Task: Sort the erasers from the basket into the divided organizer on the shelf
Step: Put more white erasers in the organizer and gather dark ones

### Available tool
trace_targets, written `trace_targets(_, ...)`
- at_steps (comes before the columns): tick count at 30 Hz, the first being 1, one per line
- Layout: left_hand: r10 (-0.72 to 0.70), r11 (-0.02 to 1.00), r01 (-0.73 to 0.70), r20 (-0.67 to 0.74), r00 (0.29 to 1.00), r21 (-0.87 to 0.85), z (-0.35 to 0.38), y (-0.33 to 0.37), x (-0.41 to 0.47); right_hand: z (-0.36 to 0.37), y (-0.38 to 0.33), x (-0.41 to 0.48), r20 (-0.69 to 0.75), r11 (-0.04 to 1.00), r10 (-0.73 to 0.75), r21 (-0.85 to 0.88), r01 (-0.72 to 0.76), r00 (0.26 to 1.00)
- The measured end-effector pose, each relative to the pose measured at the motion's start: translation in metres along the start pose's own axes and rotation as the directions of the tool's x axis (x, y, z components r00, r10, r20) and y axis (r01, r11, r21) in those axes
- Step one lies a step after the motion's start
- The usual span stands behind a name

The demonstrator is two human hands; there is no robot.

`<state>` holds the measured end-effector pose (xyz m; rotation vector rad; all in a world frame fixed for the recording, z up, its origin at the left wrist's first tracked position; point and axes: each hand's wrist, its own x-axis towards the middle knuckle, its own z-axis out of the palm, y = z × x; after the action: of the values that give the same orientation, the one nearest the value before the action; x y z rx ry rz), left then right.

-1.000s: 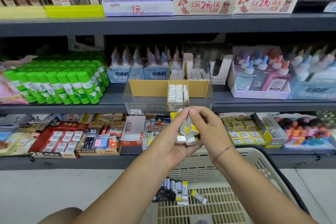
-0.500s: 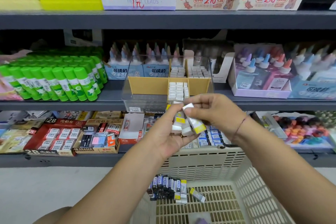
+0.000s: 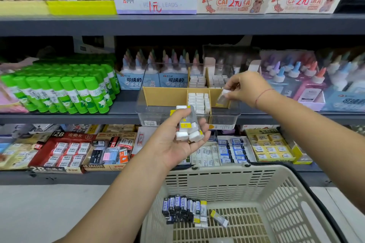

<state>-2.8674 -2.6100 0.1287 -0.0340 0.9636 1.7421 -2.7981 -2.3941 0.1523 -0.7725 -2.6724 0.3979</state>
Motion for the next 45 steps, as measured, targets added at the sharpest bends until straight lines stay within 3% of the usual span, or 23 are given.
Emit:
trace_targets(11,-0.016,0.999,0.015,-0.011,1.0,-0.031,-0.002,0.002,0.005,0.03,-0.001,0.019,-0.049,0.948,-0.221,-0.247,0.202,0.974)
trace_targets(17,-0.04,0.999,0.04,0.019,0.999,-0.015,-0.002,-0.003,0.003,0.028,0.0,0.018,-0.045,0.945,-0.177,-0.287,0.156,0.983)
trace_targets(18,-0.037,0.999,0.038,0.034,0.999,-0.006,-0.002,-0.004,0.003,0.025,-0.001,0.015,-0.078,0.96,-0.167,-0.239,0.144,0.983)
trace_targets(20,-0.031,0.999,0.03,0.055,0.998,0.016,0.0,-0.004,0.003,0.018,-0.012,0.004,-0.124,0.991,-0.113,0.059,0.121,0.986)
trace_targets(22,-0.022,0.999,0.02,0.072,0.997,0.032,0.002,-0.006,0.003,0.009,-0.03,-0.016,0.033,0.886,-0.088,0.459,0.063,0.996)
trace_targets(24,-0.006,0.999,0.003,0.087,0.996,0.033,0.003,-0.007,0.002,0.002,-0.046,-0.038,0.264,0.741,-0.157,0.669,-0.063,0.952)
trace_targets(27,0.035,0.999,-0.037,0.11,0.993,0.02,0.005,-0.01,0.003,0.005,-0.053,-0.06,0.389,0.639,-0.185,0.746,-0.19,0.903)
trace_targets(33,0.091,0.996,-0.088,0.074,0.993,-0.032,0.007,-0.016,0.006,0.027,-0.057,-0.076,0.309,0.456,0.043,0.84,-0.294,0.95)
trace_targets(38,0.079,0.994,-0.076,0.032,0.996,-0.074,0.005,-0.017,0.007,0.031,-0.061,-0.078,0.366,0.333,0.142,0.857,-0.393,0.92)
trace_targets(41,0.044,0.993,-0.046,-0.022,0.999,-0.112,0.003,-0.015,0.007,0.014,-0.05,-0.066,0.37,0.157,0.182,0.904,-0.398,0.911)
trace_targets(42,0.034,0.992,-0.038,-0.035,0.999,-0.123,0.003,-0.014,0.007,0.005,-0.043,-0.06,0.336,0.181,0.189,0.912,-0.369,0.923)
trace_targets(43,0.029,0.991,-0.035,-0.043,0.999,-0.13,0.002,-0.013,0.007,-0.005,-0.035,-0.052,0.279,0.291,0.204,0.898,-0.33,0.939)
trace_targets(45,0.027,0.99,-0.033,-0.05,0.998,-0.134,0.002,-0.012,0.007,-0.021,-0.018,-0.035,0.128,0.675,0.196,0.702,-0.228,0.972)
